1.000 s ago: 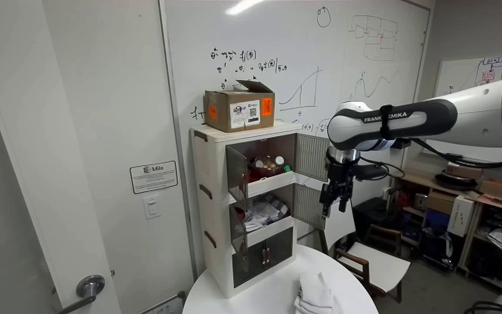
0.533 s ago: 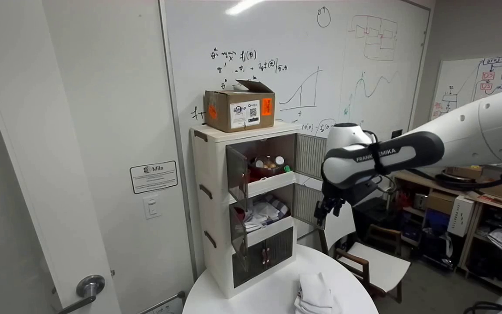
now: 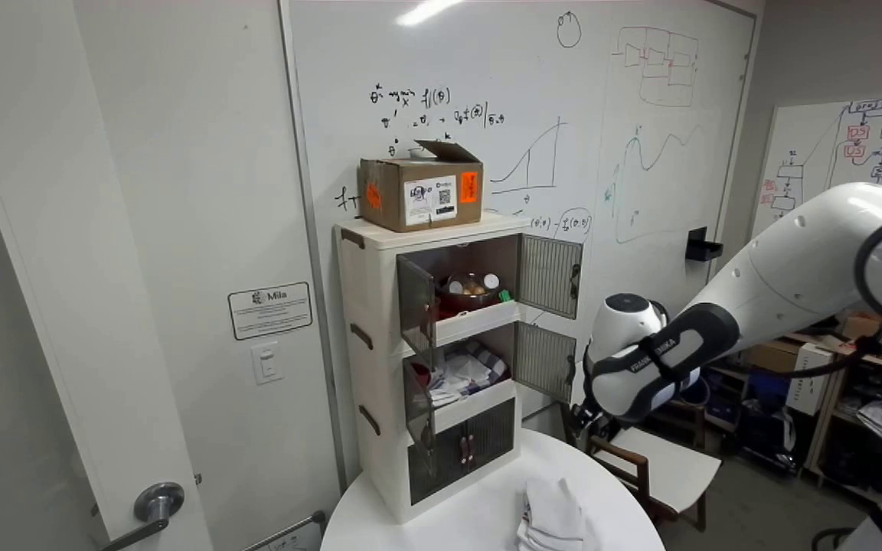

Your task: Put one towel in the middle cabinet

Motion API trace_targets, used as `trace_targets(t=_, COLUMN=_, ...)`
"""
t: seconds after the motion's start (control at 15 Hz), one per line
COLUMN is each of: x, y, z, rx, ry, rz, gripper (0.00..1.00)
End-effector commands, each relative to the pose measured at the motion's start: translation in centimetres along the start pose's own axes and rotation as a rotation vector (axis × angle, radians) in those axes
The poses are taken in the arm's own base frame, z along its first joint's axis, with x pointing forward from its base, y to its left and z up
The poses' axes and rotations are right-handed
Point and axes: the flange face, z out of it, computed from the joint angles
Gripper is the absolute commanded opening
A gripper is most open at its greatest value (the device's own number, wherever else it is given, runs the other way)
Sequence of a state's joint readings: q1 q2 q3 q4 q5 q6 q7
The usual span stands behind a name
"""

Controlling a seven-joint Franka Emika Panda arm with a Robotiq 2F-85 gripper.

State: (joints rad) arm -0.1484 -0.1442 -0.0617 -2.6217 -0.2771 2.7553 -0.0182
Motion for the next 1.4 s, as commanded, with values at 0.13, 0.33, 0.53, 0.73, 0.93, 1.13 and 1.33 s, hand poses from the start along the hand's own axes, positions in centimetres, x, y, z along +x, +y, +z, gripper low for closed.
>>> trace_targets(t=0.13, x=-2.0, y=4.2, z=8.9, rx=-0.057, ry=-0.003, rz=0.091, gripper=1.0)
trace_targets(t=0.33, x=-3.0, y=4.5, z=8.8, rx=-0.07, ry=-0.028, rz=0.1, gripper=1.0)
trace_targets(t=0.53, x=-3.2, y=6.2, z=11.2, rx=-0.092, ry=-0.049, rz=0.141, gripper=1.0)
trace_targets(t=0.73, x=-3.6, y=5.7, z=11.0, rx=-0.082, ry=-0.065, rz=0.126, gripper=1.0)
trace_targets(t=0.93, x=-5.2, y=3.5, z=13.8, rx=-0.012, ry=-0.155, rz=0.037, gripper=1.0)
trace_targets(t=1.13, x=-4.3, y=2.5, z=15.7, rx=0.009, ry=-0.204, rz=-0.026, gripper=1.0)
trace_targets(t=1.33, x=-2.1, y=1.8, z=17.5, rx=-0.005, ry=-0.209, rz=-0.104, gripper=1.0)
